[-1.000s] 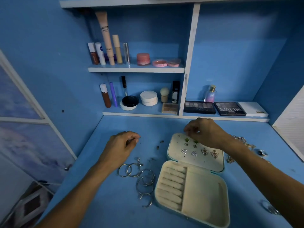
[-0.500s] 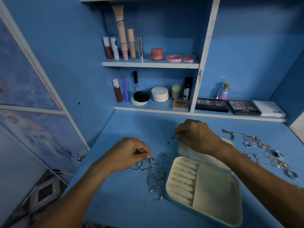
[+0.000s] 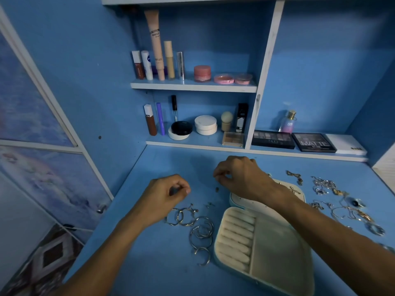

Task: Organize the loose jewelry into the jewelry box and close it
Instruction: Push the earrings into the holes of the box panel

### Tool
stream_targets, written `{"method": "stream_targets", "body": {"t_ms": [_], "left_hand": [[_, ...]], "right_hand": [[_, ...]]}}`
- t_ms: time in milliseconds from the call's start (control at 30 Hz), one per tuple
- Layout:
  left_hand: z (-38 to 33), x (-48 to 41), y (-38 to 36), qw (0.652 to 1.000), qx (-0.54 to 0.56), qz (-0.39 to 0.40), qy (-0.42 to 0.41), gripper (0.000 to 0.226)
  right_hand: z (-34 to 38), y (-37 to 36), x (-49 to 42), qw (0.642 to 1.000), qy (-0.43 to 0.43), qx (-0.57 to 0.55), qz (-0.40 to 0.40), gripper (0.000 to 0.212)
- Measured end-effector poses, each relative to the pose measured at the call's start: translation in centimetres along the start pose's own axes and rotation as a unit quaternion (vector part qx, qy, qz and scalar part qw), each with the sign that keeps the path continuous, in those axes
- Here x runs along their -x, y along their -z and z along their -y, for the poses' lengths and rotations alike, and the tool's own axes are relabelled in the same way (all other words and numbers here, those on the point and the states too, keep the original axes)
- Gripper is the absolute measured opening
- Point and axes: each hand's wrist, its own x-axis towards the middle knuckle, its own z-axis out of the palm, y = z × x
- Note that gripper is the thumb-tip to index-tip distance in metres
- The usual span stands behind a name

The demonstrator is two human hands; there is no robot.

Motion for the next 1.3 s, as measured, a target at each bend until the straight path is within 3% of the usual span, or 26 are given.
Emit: {"method": "stream_targets", "body": {"t_ms": [167, 433, 1033, 1300], "left_hand": [[0.4, 0.3, 0.0, 0.988, 0.091, -0.111, 0.049, 0.007], [0.3, 0.4, -0.6, 0.970, 0.105, -0.213, 0.045, 0.005], [1.2, 0.6, -0.8, 0.968, 0.099, -0.228, 0.044, 0.005], [2.6, 0.2, -0.8, 0.956, 0.136, -0.245, 0.083, 0.003]], "right_hand": [[1.8, -0.8, -2.0, 0.999, 0.020, 0.002, 0.027, 0.014], [3.4, -3.0, -4.5, 0.997, 0.021, 0.053, 0.044, 0.013], [3.6, -4.0, -5.0, 0.983, 0.033, 0.171, 0.050, 0.022], [5.5, -3.9, -4.2, 0.996, 0.062, 0.051, 0.040, 0.021]]}}
